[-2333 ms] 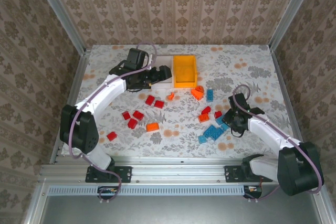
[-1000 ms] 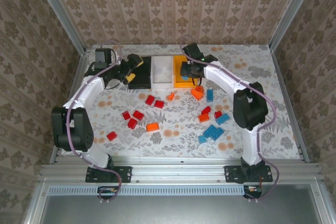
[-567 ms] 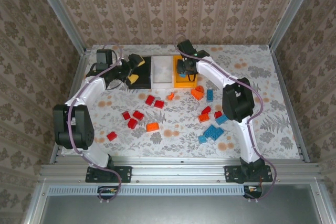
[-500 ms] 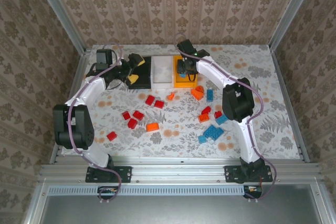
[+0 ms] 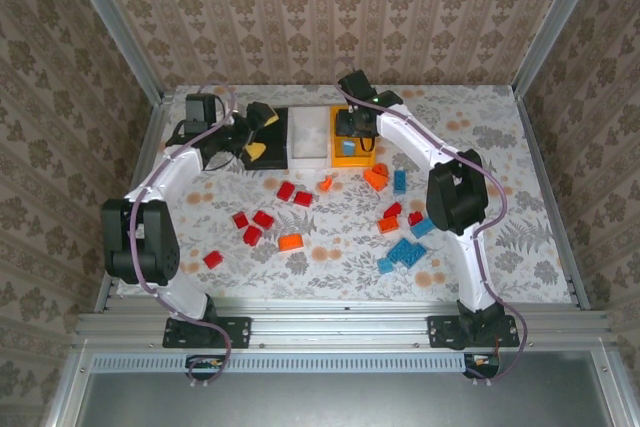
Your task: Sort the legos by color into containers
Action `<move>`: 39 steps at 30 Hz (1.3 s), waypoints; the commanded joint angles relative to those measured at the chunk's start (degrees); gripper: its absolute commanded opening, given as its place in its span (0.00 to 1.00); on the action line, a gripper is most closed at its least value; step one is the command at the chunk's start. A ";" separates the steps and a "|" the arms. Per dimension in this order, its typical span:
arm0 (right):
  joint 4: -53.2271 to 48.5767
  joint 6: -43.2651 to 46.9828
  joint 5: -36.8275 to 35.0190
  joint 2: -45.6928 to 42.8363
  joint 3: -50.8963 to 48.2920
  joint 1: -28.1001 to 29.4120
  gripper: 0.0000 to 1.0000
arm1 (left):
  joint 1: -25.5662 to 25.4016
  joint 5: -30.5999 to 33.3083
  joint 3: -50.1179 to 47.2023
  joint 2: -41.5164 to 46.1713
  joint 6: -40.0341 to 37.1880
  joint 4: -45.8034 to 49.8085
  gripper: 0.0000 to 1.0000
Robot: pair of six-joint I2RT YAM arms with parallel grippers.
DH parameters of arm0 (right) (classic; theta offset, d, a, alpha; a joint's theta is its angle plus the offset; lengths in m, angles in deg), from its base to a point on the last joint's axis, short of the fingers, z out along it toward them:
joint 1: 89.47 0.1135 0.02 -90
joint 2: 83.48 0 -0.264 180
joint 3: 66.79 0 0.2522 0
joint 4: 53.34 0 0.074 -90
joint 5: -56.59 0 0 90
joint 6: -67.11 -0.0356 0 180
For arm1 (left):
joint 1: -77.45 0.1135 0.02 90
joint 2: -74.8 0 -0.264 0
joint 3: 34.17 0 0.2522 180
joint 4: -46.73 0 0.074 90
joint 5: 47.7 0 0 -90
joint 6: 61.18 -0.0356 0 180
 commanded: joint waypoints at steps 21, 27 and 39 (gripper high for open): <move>12.69 -8.66 0.72 -20.39 -36.18 22.23 0.71 | 0.79 1.33 -0.72 -1.80 1.16 1.87 1.00; 9.41 0.68 5.28 -15.56 -35.14 30.30 0.78 | 4.15 1.10 -0.43 -1.24 0.85 2.04 1.00; 6.16 8.65 4.24 -9.64 -33.58 32.58 0.79 | 5.88 1.41 -0.61 -1.20 0.52 1.78 1.00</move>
